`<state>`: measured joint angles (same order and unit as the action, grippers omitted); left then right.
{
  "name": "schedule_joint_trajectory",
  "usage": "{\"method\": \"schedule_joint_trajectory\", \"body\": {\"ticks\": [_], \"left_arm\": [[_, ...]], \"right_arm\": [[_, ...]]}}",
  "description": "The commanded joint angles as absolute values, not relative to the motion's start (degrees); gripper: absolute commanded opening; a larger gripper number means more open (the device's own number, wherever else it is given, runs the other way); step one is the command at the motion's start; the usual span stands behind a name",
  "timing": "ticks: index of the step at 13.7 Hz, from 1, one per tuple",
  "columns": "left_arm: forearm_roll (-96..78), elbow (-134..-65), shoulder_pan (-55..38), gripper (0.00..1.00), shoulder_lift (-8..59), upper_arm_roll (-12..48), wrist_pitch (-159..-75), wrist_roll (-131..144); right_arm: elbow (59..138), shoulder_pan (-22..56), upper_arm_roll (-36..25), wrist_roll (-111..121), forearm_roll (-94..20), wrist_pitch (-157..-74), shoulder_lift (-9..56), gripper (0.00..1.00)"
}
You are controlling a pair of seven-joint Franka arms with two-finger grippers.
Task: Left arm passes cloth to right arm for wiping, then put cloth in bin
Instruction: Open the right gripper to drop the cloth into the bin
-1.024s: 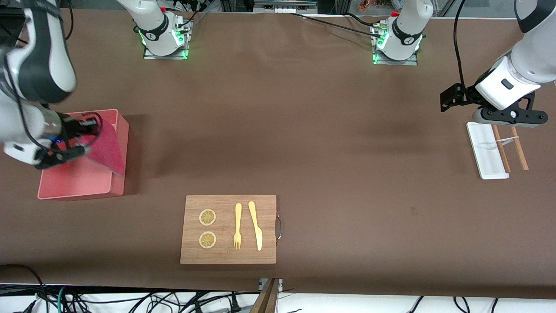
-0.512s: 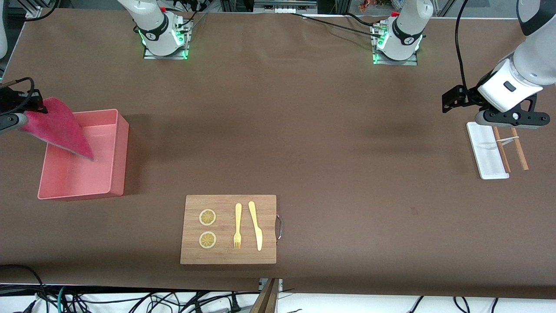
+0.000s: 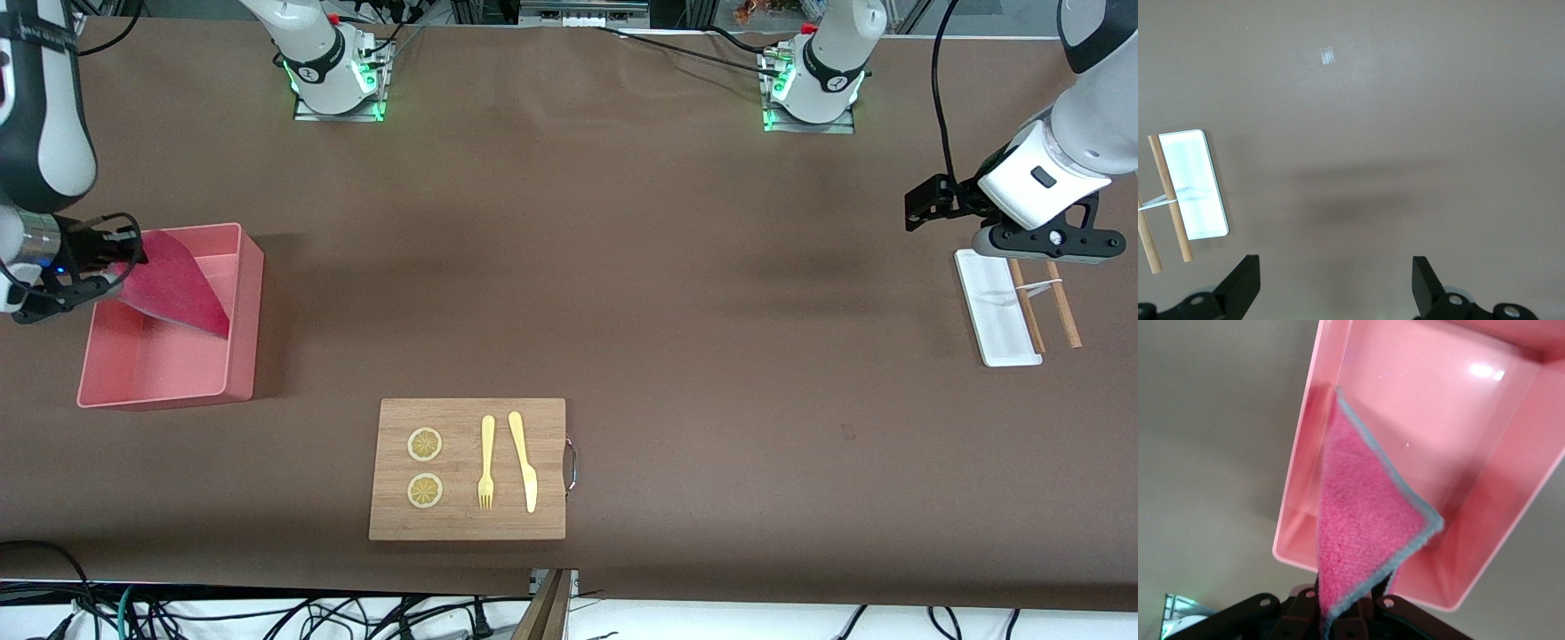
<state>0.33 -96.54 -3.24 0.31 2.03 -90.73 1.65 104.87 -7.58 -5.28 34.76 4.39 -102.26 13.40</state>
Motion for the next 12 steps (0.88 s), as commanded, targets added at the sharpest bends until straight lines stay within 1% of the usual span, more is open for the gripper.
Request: {"method": "schedule_joint_trajectory", "body": {"ticks": [1,3,5,6,7,8,10,12], "left_arm": [[0.00,-94.92,-3.16,1.00,0.97,1.93,-89.21,1.32],[0.00,-94.92,-3.16,1.00,0.97,1.85,-89.03,1.32],[0.00,-94.92,-3.16,1.00,0.97,1.93,-89.03,1.32],[0.00,-94.92,-3.16,1.00,0.97,1.93,-89.03,1.32],[0.00,-94.92,-3.16,1.00,0.97,1.93,-88.95,1.32],[0.00,-94.92,-3.08,1.00,0.97,1.85,-88.95,1.32],[0.00,-94.92,-2.46,1.00,0.97,1.85,-88.95,1.23],[0.00,-94.92,-2.20,1.00,1.05,1.85,-88.95,1.23]], "right_arm": [[105.03,-7.65,-5.10,34.80,0.81,-104.40,13.18,0.99],[104.85,-7.65,-5.19,34.80,-1.23,-104.68,12.57,1.00],[104.85,-7.65,-5.10,34.89,-1.32,-104.77,10.47,1.00],[104.94,-7.56,-4.92,34.89,-1.41,-103.72,8.54,1.00],[105.90,-7.56,-4.57,32.80,-1.49,-100.84,5.74,1.00],[105.82,-7.47,-3.70,26.87,-1.84,-99.16,4.15,1.00],[105.12,-7.30,-0.02,18.40,-1.67,-96.61,0.45,1.00],[102.84,-6.34,2.10,10.15,-1.67,-93.53,-2.01,1.00]]}}
